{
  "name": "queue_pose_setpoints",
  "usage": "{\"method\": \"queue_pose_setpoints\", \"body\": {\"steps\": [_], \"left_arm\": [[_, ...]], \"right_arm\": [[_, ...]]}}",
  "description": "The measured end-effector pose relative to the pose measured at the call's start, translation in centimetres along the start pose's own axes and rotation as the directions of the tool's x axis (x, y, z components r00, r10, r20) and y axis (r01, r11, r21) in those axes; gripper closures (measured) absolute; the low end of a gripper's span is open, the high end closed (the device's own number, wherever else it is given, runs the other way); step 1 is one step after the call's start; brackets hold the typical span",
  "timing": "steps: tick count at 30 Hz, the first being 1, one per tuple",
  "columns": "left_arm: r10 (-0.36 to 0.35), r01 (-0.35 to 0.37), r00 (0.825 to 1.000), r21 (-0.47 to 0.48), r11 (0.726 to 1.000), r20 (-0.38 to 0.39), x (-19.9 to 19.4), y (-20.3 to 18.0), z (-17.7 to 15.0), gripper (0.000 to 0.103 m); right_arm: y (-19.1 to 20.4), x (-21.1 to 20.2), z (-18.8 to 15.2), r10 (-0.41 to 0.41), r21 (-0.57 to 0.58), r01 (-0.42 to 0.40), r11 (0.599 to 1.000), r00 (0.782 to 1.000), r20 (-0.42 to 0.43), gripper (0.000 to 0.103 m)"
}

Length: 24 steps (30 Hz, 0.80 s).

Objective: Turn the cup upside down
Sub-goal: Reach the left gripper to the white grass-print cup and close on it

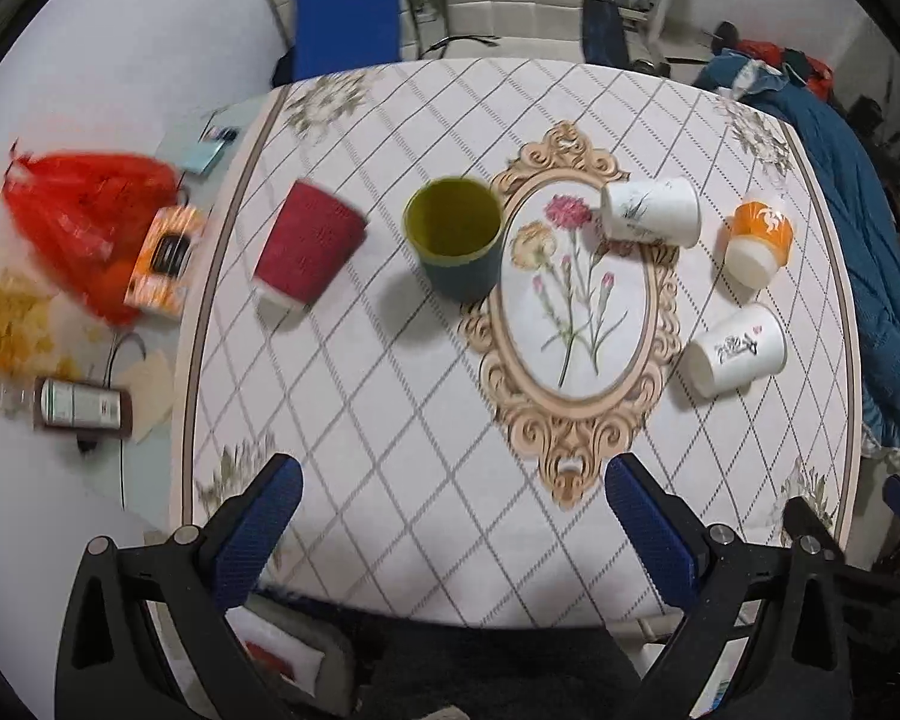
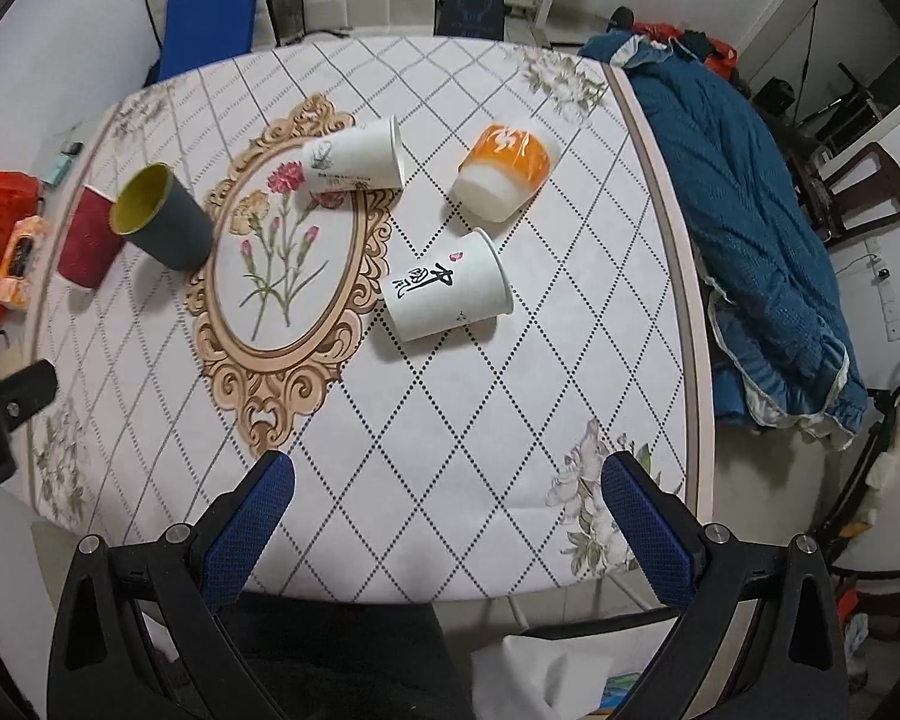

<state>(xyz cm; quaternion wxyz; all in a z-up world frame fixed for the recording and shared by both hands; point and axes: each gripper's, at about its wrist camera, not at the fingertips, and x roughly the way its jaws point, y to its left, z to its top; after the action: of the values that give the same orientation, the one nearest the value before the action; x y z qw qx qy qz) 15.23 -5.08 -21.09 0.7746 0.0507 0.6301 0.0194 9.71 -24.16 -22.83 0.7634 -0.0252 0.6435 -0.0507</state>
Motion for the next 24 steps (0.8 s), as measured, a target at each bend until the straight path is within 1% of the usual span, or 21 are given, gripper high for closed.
{"method": "queue_pose_setpoints", "body": {"steps": [4, 8, 10, 13, 15, 16, 17, 19, 20, 22, 23, 24], "left_arm": [[-0.012, 0.011, 1.0, 0.073, 0.997, 0.013, 0.5, -1.3, 3.6, 0.0], [-0.012, 0.007, 1.0, 0.189, 0.982, 0.025, 1.4, -3.4, 7.6, 0.0], [0.0, -0.009, 0.999, 0.253, 0.967, 0.034, 2.0, -4.6, 9.5, 0.0], [0.019, -0.034, 0.999, 0.362, 0.932, 0.046, 3.3, -6.5, 12.0, 0.0], [0.045, -0.064, 0.998, 0.455, 0.888, 0.053, 4.6, -8.1, 13.5, 0.0], [0.058, -0.083, 0.996, 0.503, 0.86, 0.064, 5.2, -9.0, 14.1, 0.0], [0.073, -0.1, 0.995, 0.562, 0.821, 0.072, 6.0, -10.1, 14.6, 0.0], [0.093, -0.132, 0.991, 0.653, 0.746, 0.093, 7.2, -11.9, 15.0, 0.0], [0.09, -0.133, 0.991, 0.702, 0.699, 0.097, 7.8, -12.8, 15.1, 0.0], [0.101, -0.154, 0.988, 0.769, 0.62, 0.117, 8.8, -14.4, 15.2, 0.0], [0.103, -0.158, 0.987, 0.802, 0.577, 0.12, 9.4, -15.2, 15.1, 0.0], [0.108, -0.164, 0.986, 0.823, 0.543, 0.125, 9.8, -15.9, 15.1, 0.0]], "right_arm": [[0.1, 2.0, 2.3, -0.016, 0.025, 0.017, 1.0, 0.999, -0.048, 0.0], [-0.7, 4.1, 4.7, -0.015, 0.079, 0.023, 0.997, 0.995, -0.1, 0.0], [-1.1, 5.2, 6.0, -0.015, 0.11, 0.028, 0.993, 0.992, -0.122, 0.0], [-1.8, 6.5, 7.5, -0.021, 0.155, 0.044, 0.987, 0.989, -0.145, 0.0], [-2.3, 7.4, 8.3, -0.018, 0.193, 0.049, 0.98, 0.987, -0.159, 0.0], [-2.5, 7.7, 8.6, -0.015, 0.205, 0.049, 0.977, 0.986, -0.166, 0.0], [-2.8, 8.2, 8.9, -0.013, 0.222, 0.052, 0.974, 0.985, -0.173, 0.0], [-3.5, 9.1, 9.0, -0.017, 0.256, 0.068, 0.964, 0.98, -0.198, 0.0], [-3.9, 9.5, 8.9, -0.014, 0.276, 0.074, 0.958, 0.977, -0.213, 0.0], [-4.7, 10.2, 8.7, -0.009, 0.302, 0.082, 0.95, 0.972, -0.233, 0.0], [-5.0, 10.5, 8.6, -0.01, 0.311, 0.089, 0.946, 0.969, -0.245, 0.0], [-5.6, 10.9, 8.3, -0.012, 0.322, 0.1, 0.941, 0.965, -0.264, 0.0]]}}
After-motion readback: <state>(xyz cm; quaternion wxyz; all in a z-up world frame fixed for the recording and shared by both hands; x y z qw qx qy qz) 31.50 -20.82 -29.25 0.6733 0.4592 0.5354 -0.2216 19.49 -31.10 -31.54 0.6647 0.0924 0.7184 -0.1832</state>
